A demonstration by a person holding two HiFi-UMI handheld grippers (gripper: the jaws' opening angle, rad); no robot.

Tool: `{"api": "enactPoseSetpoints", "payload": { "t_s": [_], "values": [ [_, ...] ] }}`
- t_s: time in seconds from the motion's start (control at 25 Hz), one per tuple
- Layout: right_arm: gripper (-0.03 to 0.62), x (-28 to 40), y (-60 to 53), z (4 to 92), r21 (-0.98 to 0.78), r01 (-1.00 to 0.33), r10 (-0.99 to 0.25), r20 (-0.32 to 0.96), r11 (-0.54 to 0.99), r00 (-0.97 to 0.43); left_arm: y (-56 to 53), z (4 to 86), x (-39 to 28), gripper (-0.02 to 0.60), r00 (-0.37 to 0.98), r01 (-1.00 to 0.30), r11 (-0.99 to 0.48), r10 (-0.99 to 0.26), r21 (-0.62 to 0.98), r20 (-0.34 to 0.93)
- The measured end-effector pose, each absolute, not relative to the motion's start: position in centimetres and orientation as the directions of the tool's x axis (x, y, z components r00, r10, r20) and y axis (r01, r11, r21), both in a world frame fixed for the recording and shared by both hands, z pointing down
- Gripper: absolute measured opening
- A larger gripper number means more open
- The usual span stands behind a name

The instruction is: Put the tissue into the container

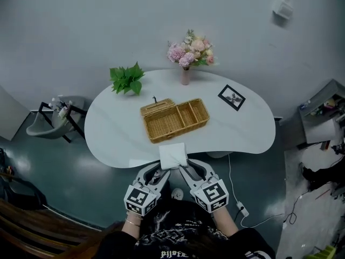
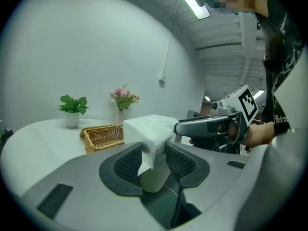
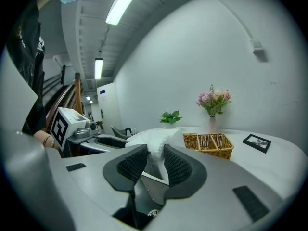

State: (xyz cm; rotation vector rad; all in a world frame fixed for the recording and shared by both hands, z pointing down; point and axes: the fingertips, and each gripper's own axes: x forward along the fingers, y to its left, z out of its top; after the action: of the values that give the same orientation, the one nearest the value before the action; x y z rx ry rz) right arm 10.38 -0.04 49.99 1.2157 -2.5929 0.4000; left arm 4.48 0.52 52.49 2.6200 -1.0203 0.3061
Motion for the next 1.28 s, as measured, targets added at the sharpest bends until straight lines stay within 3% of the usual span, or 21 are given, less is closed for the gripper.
{"api": "enactPoseSetpoints", "payload": {
  "t_s": [0.6, 1.28],
  "values": [
    [0.129, 8.9, -7.1, 49.6, -0.099, -0.771, -0.697, 0.368, 0.629, -0.616, -6.7, 52.1, 3.1, 0.167, 0.727, -0.678, -0.714, -0.615, 0.175, 0.306],
    [0.129, 7.6, -13.7, 50.2, -0.170, -0.758, -0.662, 0.393, 0.630, -0.638, -13.1, 52.3, 1.6, 0.167, 0.780, -0.617, -0.757, -0.554, 0.214, 0.290]
  ]
}}
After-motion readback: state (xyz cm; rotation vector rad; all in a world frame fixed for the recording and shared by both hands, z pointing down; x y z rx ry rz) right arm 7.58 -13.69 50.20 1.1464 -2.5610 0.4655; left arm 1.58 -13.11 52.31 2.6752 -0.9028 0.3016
